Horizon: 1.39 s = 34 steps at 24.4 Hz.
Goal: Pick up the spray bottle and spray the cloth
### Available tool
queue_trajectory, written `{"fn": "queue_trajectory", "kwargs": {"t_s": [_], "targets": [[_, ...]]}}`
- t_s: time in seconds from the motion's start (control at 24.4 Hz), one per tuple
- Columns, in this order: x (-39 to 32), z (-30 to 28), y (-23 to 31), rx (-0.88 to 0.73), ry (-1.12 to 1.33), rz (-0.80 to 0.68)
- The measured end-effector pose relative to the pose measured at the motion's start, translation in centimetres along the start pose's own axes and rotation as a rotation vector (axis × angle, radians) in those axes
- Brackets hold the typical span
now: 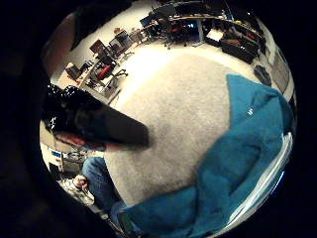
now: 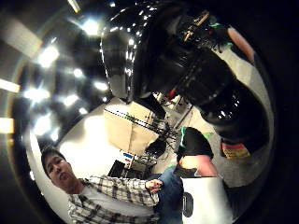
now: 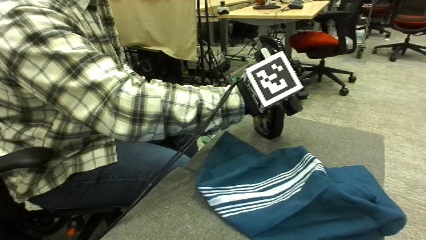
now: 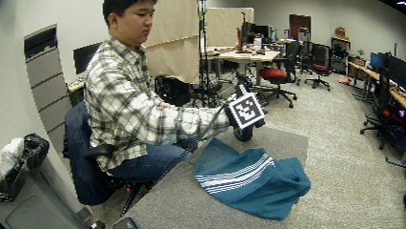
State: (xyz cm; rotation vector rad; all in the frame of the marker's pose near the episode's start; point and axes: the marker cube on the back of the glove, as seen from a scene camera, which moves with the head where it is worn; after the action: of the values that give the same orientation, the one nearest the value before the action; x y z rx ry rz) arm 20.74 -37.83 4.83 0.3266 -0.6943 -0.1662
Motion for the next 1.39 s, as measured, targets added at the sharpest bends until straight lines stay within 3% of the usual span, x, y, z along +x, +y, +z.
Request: {"fn": "queue_trajectory", "kwargs": {"t_s": [0.16,0.37,0.66,0.78,0.98,1.23,1.39], "targets": [[0.0,-2.2,1.5,-0.058,0.244,0.043],[-1.3,-7.3,5.8,-0.171,0.651,0.215],[-4.0,-15.4,18.4,-0.222,0.939,0.327],[-5.9,-17.5,27.1,-0.185,1.028,0.42],[-9.6,-18.0,41.1,-0.102,1.03,0.697],[-12.3,-16.5,51.0,-0.036,1.0,0.853],[-13.6,-14.3,57.1,0.182,1.05,0.841]]}}
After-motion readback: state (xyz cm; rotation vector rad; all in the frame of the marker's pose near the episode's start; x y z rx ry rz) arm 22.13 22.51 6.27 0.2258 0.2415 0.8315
